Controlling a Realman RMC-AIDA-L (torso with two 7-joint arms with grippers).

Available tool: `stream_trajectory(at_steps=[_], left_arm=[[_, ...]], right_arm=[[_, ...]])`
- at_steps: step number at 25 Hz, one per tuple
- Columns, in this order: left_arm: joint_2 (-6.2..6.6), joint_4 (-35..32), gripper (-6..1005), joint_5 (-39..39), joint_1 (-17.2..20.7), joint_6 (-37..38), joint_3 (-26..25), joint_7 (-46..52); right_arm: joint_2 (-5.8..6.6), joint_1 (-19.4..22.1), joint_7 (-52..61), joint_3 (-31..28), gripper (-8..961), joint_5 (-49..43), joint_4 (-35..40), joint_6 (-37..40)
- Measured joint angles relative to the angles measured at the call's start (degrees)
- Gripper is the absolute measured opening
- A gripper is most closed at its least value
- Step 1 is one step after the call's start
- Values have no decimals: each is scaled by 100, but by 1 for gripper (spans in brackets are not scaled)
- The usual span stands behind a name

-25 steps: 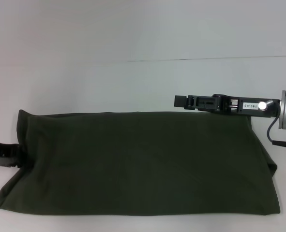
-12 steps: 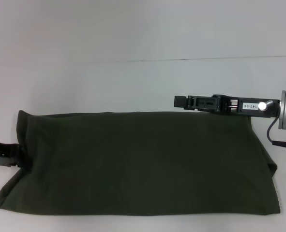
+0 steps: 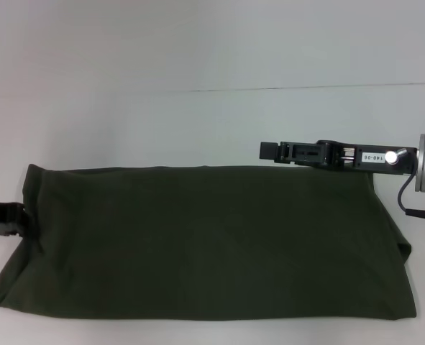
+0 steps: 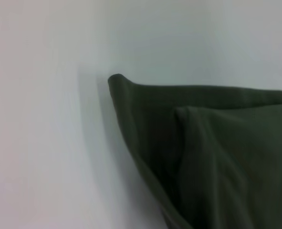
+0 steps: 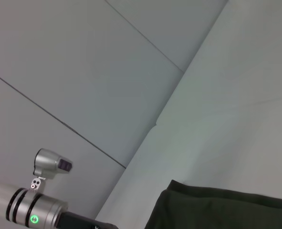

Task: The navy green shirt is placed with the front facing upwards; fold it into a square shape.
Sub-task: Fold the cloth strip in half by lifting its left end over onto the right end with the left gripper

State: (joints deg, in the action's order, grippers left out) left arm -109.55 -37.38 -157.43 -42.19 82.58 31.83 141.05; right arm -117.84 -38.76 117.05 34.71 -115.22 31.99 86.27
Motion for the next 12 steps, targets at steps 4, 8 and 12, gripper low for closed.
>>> stream_trajectory(at_steps=[4, 8, 12], left_arm=[[68, -82, 38, 130, 1, 139, -133, -21], [108, -89, 33, 189, 8, 210, -248, -57], [110, -114, 35, 194, 9, 260, -314, -65]], right_arm=[[5, 18, 6, 0, 774, 0, -1, 13], [18, 25, 7, 0, 774, 0, -1, 18], [26, 27, 9, 0, 774, 0, -1, 24]])
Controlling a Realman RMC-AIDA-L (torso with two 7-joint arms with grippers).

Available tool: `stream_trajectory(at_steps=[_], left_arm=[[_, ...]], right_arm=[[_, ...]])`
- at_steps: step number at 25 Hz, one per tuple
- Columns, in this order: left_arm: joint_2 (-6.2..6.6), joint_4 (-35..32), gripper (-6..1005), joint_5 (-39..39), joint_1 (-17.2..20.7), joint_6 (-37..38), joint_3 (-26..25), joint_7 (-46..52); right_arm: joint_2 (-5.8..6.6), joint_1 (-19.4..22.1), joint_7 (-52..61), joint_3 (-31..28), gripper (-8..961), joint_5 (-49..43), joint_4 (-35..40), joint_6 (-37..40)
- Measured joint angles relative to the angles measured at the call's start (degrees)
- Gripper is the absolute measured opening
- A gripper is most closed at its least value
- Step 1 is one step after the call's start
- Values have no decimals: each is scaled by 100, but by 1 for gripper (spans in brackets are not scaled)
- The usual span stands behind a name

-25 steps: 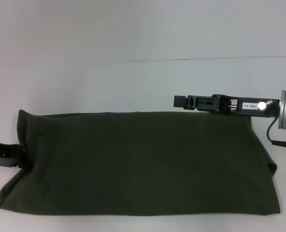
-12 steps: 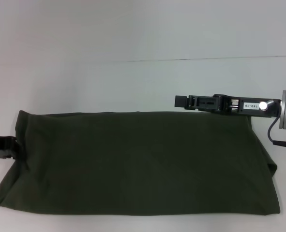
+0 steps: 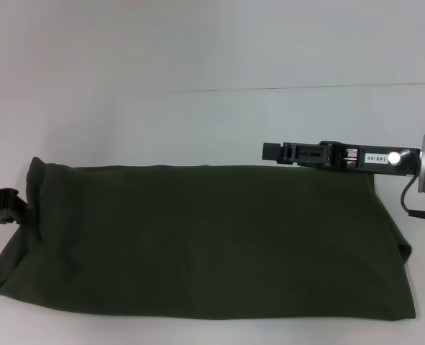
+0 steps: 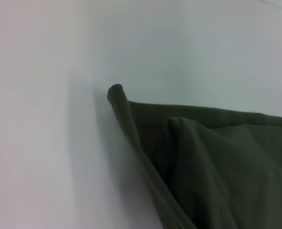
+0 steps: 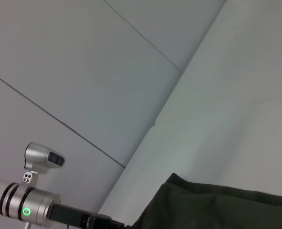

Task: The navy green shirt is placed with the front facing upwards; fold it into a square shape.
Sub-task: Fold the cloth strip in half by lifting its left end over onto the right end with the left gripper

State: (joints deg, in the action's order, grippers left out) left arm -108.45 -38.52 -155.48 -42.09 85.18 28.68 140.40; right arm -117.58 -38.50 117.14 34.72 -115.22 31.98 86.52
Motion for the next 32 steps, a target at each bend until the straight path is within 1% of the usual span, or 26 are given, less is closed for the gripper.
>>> stream_trajectory(at_steps=[3, 7, 10, 12, 15, 17, 19, 21, 25, 28, 32], left_arm=[[22, -42, 37, 20, 0, 75, -125, 0], [78, -44, 39, 23, 4, 206, -403, -68], [84, -30, 41, 78, 40, 263, -493, -116], [84, -6, 42, 187, 70, 307, -547, -169], [84, 8, 44, 319, 103, 414, -624, -220], [84, 10, 45, 414, 140, 476, -662, -246], [83, 5, 46, 424, 161, 453, -661, -241], [82, -6, 48, 410, 179, 393, -650, -203], [80, -86, 50, 292, 196, 324, -558, 12], [55, -220, 52, 85, 199, 257, -470, 230], [46, -262, 54, 45, 208, 362, -466, 285]], right_arm=[[35, 0, 6, 101, 774, -2, -1, 4], [106, 10, -17, 523, 773, -6, 1, 7], [117, 11, -158, 818, 772, -7, 33, 5], [90, 1, -381, 949, 771, -9, 41, 31], [13, -20, -894, 1025, 769, -9, 29, 71], [-93, -32, -1343, 1036, 769, -9, -6, -1], [-158, -34, -1529, 1039, 768, -9, -13, -120], [-188, -37, -1566, 1040, 768, -2, -23, -206], [-186, -47, -1520, 1035, 767, 29, -56, -223], [-171, -31, -1466, 1006, 767, 32, -50, -202], [-145, -10, -1365, 993, 766, 35, -46, -211]])
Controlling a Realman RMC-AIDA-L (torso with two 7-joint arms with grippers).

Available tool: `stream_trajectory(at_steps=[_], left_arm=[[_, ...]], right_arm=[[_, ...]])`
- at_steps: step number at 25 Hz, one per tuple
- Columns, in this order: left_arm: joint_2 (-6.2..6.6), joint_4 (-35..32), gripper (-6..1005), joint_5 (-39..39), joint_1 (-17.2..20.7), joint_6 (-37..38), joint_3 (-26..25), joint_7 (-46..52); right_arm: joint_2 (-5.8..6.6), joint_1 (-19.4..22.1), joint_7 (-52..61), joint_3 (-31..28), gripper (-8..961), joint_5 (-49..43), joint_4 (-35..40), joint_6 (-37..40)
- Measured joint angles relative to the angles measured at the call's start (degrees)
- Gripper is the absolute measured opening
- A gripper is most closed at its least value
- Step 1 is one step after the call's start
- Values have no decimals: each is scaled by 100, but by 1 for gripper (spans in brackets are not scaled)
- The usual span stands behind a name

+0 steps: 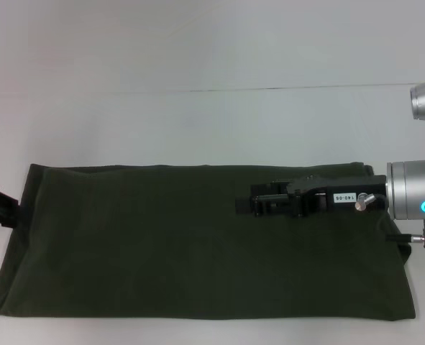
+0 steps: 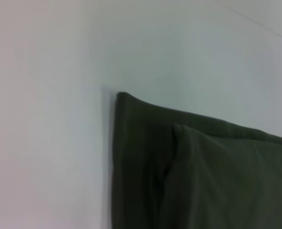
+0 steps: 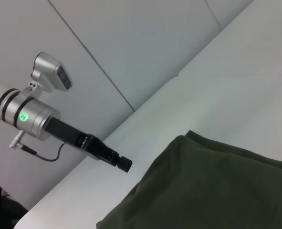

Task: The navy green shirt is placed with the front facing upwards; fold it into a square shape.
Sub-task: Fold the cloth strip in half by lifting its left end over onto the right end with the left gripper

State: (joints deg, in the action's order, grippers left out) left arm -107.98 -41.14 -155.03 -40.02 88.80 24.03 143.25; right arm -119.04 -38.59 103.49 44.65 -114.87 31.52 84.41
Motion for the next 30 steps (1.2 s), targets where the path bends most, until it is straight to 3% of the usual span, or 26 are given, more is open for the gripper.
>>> stream_trajectory(at_steps=[5, 8, 17, 21, 24, 30], left_arm=[[-5, -143, 226, -90, -15, 62, 21, 340], [-15, -352, 466, -98, 2, 125, 184, 474], [47, -488, 678, -101, -33, 305, 374, 649], [88, -440, 794, 120, -10, 600, 55, 267], [184, -198, 885, 400, 47, 872, -485, -224], [170, -156, 891, 359, 221, 650, -566, -427]], right_arm=[[2, 11, 31, 5, 765, 0, 10, 33], [5, 18, 31, 30, 765, -3, 18, 50], [39, 30, 31, 47, 765, -34, -13, 85], [40, 61, 31, 53, 765, -40, -15, 90], [40, 78, 31, 54, 765, -42, -19, 91], [33, 80, 40, 53, 765, -45, -32, 88]])
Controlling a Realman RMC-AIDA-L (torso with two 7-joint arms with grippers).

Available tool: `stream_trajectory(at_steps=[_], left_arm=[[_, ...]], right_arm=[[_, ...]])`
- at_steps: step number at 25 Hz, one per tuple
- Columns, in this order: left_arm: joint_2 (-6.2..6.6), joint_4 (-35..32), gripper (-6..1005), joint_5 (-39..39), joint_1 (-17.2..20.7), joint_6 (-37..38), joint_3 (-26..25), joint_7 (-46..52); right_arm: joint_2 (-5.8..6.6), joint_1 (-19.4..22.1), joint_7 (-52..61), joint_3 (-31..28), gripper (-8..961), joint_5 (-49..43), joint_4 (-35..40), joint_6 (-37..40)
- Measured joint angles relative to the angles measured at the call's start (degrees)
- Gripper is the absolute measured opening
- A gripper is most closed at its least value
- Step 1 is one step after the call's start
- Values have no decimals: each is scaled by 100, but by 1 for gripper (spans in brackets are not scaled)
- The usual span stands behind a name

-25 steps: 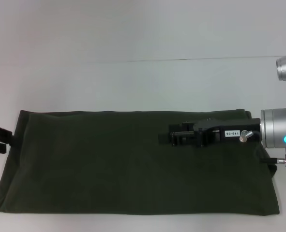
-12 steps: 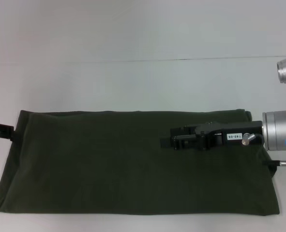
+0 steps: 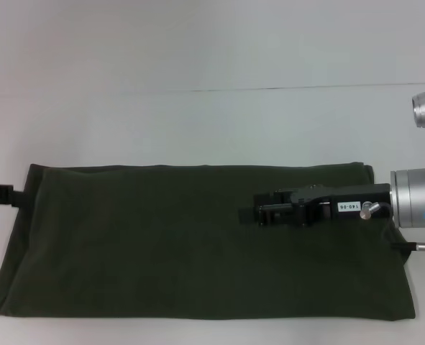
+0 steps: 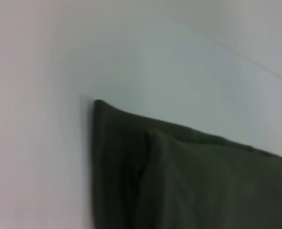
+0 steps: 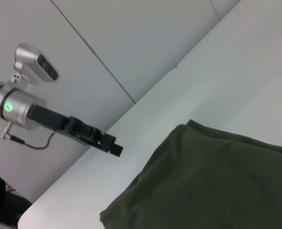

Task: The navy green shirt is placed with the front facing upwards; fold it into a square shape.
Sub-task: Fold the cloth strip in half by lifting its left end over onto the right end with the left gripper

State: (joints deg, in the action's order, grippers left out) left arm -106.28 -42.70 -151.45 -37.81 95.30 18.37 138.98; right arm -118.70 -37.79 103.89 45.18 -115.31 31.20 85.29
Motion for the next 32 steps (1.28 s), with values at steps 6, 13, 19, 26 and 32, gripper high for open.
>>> stream_trajectory(at_steps=[6, 13, 19, 26, 32], left_arm=[[-85, 142, 891, -161, 150, -521, 159, -257], [-123, 306, 891, -162, 157, -808, 331, -492], [-136, 436, 890, -162, 135, -1036, 430, -555], [-179, 440, 890, -165, 139, -1239, 551, -539], [-259, 447, 890, -166, 130, -1317, 752, -495]], right_arm=[[-17, 0, 100, 0, 765, -41, -9, -40], [-20, -3, 177, -1, 765, -81, -10, -143], [-29, 0, 196, -1, 766, -81, -9, -155], [-29, -3, 258, -1, 766, -114, -9, -182], [-34, -8, 262, 0, 766, -122, -9, -200]])
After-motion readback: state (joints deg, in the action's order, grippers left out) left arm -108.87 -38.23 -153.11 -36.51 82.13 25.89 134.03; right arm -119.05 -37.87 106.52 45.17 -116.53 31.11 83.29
